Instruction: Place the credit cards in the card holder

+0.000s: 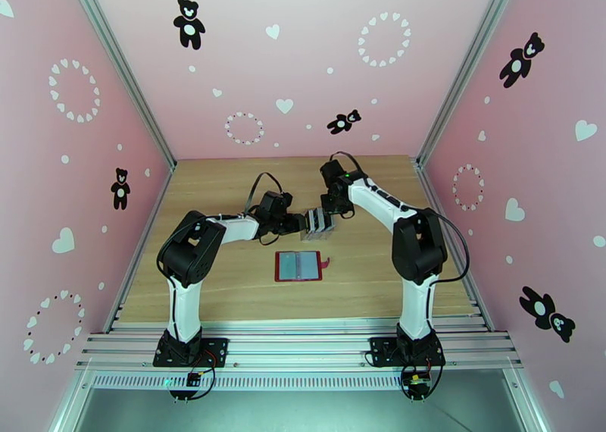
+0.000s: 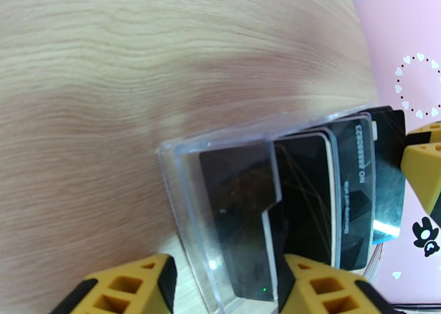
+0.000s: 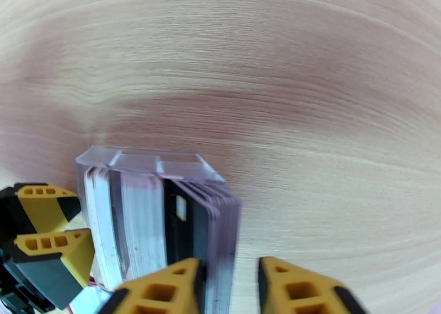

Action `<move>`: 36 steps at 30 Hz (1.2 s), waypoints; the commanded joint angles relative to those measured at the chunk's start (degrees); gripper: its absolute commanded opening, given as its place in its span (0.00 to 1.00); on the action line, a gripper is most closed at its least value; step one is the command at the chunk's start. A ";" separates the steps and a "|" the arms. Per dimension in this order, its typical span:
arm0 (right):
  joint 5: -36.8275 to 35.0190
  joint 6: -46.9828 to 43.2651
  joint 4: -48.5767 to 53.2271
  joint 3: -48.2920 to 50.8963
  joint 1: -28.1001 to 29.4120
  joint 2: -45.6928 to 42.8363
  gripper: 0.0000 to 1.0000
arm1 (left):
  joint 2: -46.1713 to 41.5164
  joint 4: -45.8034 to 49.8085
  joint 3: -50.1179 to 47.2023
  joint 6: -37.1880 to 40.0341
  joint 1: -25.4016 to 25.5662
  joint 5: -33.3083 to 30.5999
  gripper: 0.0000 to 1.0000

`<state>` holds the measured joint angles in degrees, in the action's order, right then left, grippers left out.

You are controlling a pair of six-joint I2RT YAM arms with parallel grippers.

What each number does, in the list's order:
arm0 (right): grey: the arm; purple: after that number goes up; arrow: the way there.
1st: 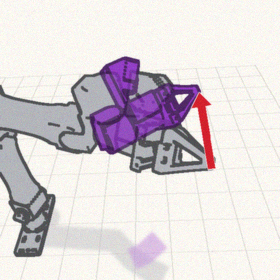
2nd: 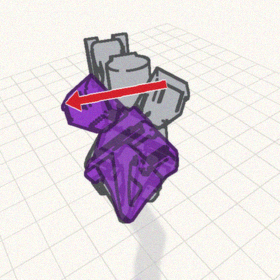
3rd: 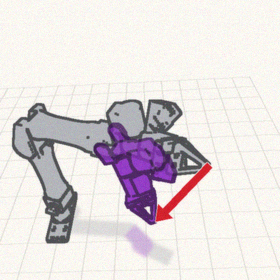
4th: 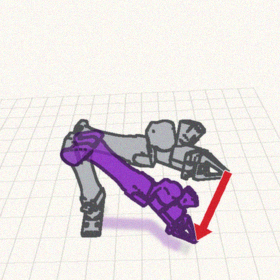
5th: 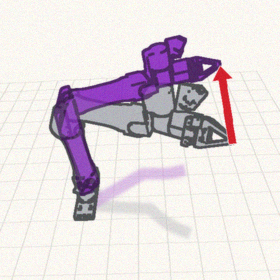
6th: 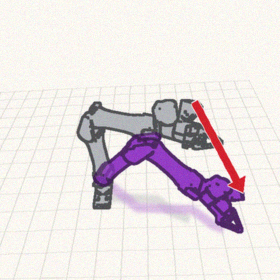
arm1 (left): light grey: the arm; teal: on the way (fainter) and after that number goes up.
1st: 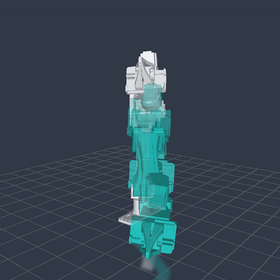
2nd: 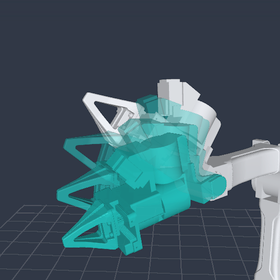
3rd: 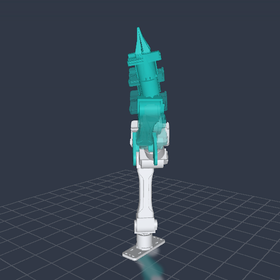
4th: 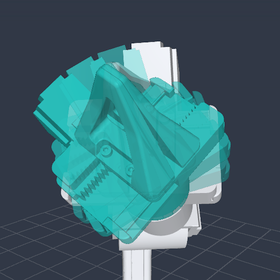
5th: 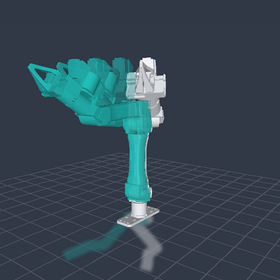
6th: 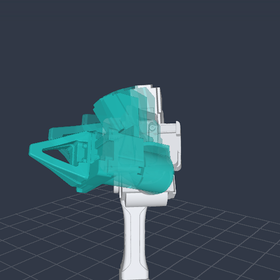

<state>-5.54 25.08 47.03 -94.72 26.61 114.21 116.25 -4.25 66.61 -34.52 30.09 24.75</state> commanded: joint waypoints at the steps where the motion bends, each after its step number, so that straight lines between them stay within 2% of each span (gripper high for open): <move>1: -4.01 -0.04 3.50 -0.53 1.08 -2.24 0.21 | 1.81 3.02 0.45 0.69 -0.07 0.06 0.54; 8: -8.32 0.40 5.24 -0.47 3.35 -1.38 0.27 | 1.84 3.07 0.45 0.69 -0.10 0.16 0.54; 15: -8.52 0.58 5.22 -0.49 4.88 -0.51 0.26 | 1.85 3.07 0.54 0.69 -0.11 0.29 0.54; 20: -8.93 0.33 5.88 -1.45 5.60 0.92 0.21 | 1.85 3.24 0.60 0.77 -0.06 0.21 0.54; 31: -11.11 -0.31 7.56 -2.65 6.77 0.88 0.00 | 1.96 3.28 0.71 0.69 0.05 0.47 0.54; 36: -10.99 -0.43 7.64 -2.84 6.78 -0.69 0.00 | 2.14 3.30 0.80 0.69 0.08 0.49 0.54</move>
<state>-15.62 24.88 52.73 -95.61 33.04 114.39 116.27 -3.66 66.87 -34.52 30.09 24.93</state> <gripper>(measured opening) 0.043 0.541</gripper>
